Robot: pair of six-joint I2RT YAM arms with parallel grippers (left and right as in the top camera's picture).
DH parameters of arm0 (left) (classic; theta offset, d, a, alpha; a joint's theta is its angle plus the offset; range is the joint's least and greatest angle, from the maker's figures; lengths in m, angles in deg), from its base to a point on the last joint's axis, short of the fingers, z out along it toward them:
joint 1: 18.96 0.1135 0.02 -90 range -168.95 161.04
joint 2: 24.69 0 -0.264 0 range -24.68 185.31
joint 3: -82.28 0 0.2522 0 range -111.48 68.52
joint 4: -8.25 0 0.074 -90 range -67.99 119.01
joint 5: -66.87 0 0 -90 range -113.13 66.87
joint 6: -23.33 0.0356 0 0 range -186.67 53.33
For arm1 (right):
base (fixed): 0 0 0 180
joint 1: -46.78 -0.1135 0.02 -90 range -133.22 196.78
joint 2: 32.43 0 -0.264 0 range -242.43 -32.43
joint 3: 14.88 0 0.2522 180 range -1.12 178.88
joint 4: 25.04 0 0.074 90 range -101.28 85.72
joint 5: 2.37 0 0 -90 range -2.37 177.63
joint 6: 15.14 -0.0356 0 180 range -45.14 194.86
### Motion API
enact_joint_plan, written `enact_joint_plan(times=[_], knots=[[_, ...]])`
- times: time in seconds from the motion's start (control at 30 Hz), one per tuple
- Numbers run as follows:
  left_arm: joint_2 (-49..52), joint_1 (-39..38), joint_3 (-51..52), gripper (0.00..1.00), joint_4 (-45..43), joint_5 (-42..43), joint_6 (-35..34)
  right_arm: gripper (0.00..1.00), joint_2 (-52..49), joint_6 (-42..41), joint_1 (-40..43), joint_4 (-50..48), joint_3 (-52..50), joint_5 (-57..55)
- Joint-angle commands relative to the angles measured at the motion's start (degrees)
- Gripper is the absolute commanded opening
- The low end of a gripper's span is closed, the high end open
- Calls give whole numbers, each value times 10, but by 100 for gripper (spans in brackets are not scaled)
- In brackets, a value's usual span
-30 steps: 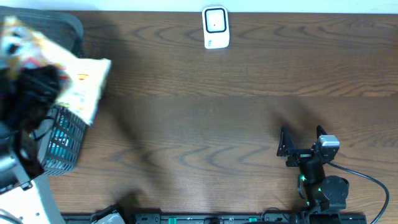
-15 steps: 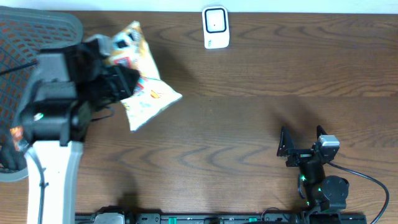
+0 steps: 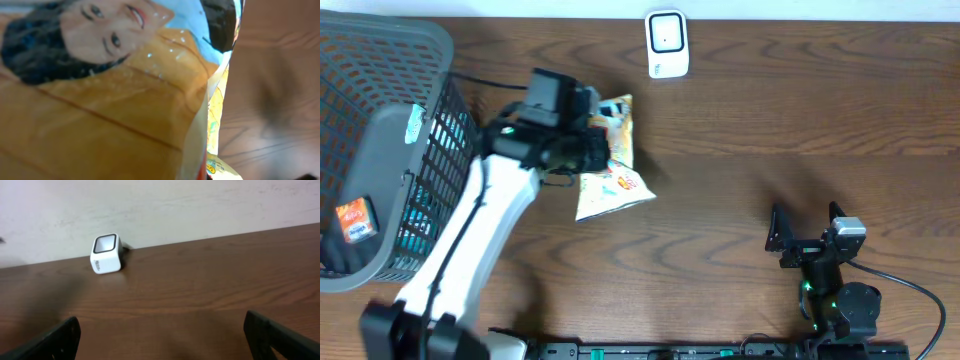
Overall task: Scan the item barcode
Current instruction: 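Lift the snack bag out with the left gripper toward the scanner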
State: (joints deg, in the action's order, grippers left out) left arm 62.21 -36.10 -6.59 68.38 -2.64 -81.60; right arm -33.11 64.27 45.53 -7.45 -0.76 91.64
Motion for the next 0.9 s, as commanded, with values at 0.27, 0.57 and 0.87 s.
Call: enact_joint_plan(times=[0.27,0.57,0.87], knots=[[151,-84,-1,7,-67,-19,23,99,4,6,-2,2,0,-5],[202,-146,-1,8,-109,-19,23,99,4,6,-2,3,0,-5],[202,-170,-1,72,-141,-20,23,99,4,6,-2,2,0,-5]])
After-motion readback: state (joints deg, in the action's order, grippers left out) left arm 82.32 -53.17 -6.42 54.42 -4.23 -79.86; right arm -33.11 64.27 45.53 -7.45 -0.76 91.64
